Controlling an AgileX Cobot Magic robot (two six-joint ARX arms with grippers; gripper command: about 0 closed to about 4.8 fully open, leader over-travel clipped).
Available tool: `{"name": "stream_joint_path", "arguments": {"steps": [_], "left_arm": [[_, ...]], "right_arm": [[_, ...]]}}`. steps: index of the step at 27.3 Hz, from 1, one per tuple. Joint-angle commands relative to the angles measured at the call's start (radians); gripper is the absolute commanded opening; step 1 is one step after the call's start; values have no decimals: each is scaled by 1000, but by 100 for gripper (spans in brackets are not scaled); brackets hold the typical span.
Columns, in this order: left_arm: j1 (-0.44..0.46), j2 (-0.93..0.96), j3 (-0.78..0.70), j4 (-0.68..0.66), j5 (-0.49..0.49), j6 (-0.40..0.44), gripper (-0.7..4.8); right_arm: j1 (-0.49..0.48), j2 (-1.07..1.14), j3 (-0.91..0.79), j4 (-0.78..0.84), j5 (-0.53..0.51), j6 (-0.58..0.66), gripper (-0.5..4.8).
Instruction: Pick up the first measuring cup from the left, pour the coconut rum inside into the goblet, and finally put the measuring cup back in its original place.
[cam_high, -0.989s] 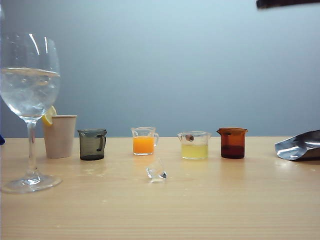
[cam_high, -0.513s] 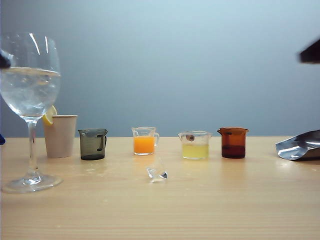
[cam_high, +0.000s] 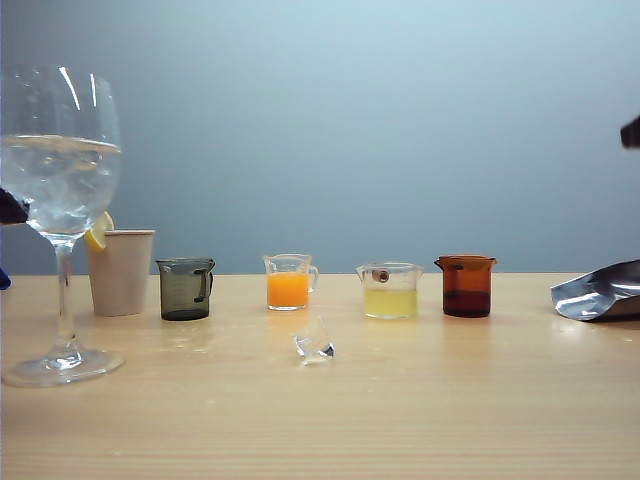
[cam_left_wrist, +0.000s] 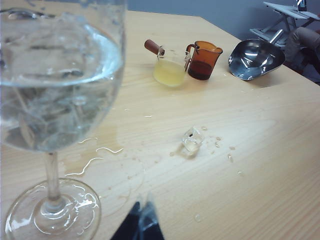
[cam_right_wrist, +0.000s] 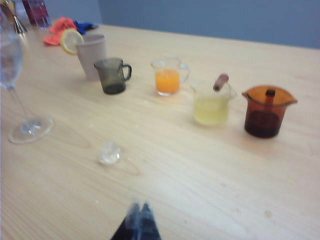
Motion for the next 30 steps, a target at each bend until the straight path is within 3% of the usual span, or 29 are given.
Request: {"name": "stream_joint_path", "arguments": {"steps": [1, 6, 25, 30], "left_arm": [[-1, 0, 0, 5, 13, -8, -6], [0, 0, 0, 4, 87, -100, -5], [0, 0, 0, 4, 100, -102, -5], [109, 0, 0, 6, 150, -103, -5]], "right_arm": [[0, 1, -23, 28, -2, 45, -1], [0, 1, -73, 75, -2, 57, -1], [-2, 1, -112, 116, 12, 69, 13], [-2, 1, -112, 115, 13, 69, 12]]}}
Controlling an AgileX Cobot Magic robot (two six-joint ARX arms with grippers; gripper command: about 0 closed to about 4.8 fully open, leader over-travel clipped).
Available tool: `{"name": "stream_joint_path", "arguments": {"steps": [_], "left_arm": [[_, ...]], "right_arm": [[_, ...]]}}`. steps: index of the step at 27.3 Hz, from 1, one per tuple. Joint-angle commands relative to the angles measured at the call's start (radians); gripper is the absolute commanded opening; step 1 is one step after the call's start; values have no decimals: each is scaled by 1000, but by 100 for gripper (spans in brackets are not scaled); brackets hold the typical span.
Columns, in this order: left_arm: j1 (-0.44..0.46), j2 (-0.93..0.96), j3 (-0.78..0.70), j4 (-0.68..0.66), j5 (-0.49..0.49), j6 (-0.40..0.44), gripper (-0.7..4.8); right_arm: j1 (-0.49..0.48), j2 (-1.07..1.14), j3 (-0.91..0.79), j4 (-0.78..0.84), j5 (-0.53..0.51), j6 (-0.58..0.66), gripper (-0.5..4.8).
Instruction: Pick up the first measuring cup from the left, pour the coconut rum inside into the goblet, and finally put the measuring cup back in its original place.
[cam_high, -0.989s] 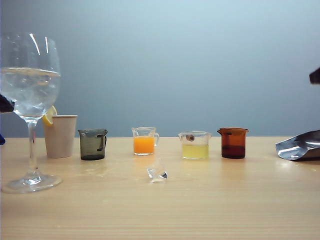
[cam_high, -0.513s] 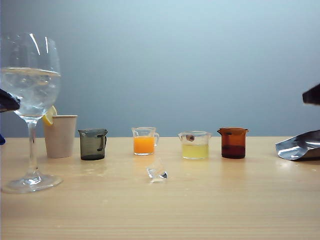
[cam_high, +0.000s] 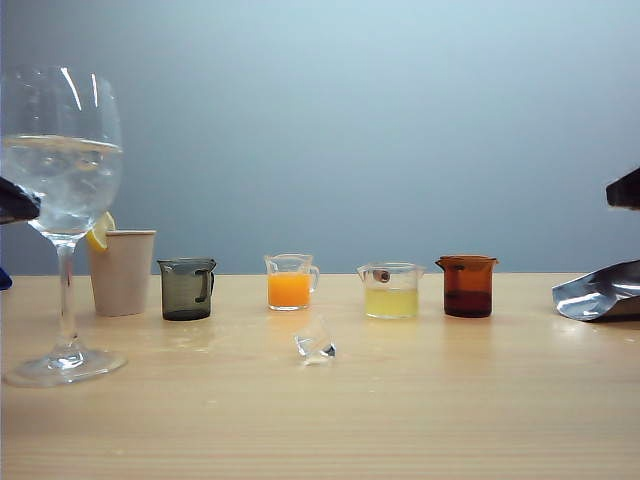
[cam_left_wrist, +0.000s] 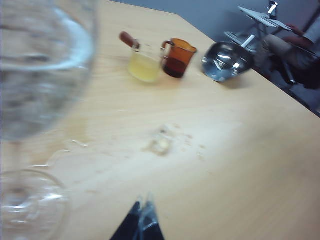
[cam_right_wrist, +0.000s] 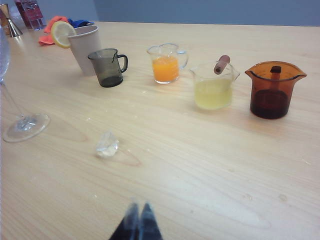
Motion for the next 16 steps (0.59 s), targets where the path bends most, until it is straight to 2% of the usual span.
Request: {"name": "stream_joint_path", "arguments": {"steps": [1, 6, 10, 13, 14, 16], "left_arm": [[113, 0, 0, 8, 44, -1, -5], [375, 0, 0, 8, 47, -1, -5], [563, 0, 0, 7, 43, -1, -5], [660, 0, 0, 7, 37, -1, -5], [689, 0, 0, 7, 15, -1, -5], [690, 0, 0, 6, -11, -1, -5]], "right_arm": [[0, 1, -4, 11, 3, 3, 12], [-2, 1, -4, 12, -1, 3, 13], [-62, 1, -4, 11, -16, 3, 13], [-142, 0, -4, 11, -16, 3, 13], [-209, 0, -4, 11, -15, 3, 13], [-319, 0, -4, 11, -15, 3, 13]]}}
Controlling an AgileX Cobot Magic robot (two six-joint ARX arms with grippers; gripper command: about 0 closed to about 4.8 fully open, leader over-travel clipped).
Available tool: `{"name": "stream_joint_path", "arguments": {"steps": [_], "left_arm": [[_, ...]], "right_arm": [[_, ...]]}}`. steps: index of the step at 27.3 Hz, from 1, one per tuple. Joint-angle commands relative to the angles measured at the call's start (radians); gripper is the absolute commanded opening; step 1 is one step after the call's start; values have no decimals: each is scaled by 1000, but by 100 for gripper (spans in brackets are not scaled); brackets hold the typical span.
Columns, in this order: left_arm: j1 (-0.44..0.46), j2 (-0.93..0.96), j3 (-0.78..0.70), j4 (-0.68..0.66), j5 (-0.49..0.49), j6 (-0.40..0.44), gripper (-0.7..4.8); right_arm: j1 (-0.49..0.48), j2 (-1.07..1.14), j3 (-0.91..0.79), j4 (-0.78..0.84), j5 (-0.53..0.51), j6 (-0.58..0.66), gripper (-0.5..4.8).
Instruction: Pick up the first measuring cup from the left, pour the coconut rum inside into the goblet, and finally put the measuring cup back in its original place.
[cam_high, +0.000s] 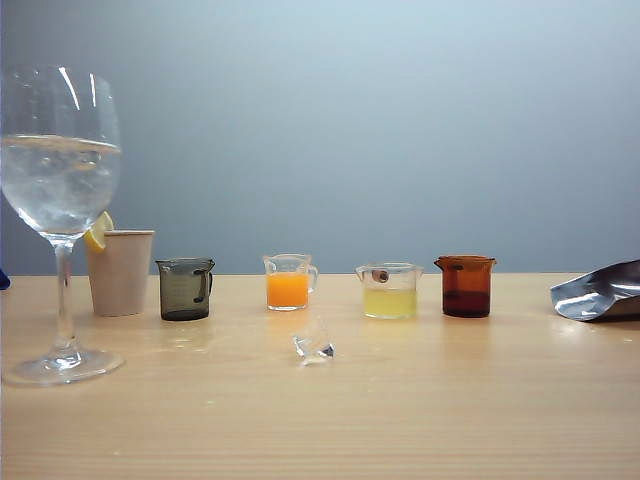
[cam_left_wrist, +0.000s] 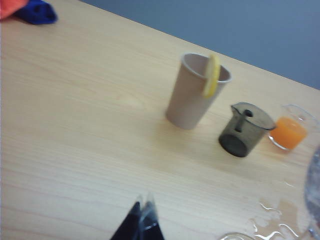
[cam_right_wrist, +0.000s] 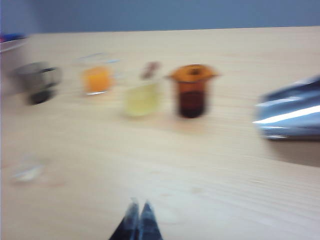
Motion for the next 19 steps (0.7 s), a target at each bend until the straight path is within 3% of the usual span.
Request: {"name": "stream_joint_path", "arguments": {"steps": [1, 6, 12, 19], "left_arm": [[-4, 0, 0, 0, -24, 3, -5], [-4, 0, 0, 0, -27, 3, -5], [-5, 0, 0, -1, -27, 3, -5], [-5, 0, 0, -1, -27, 3, -5]], "right_arm": [[-121, 0, -4, 11, 2, 3, 12], [-300, 0, -4, 11, 10, 3, 13], [-444, 0, -4, 11, 8, 3, 13], [-492, 0, -4, 11, 8, 3, 13]]}}
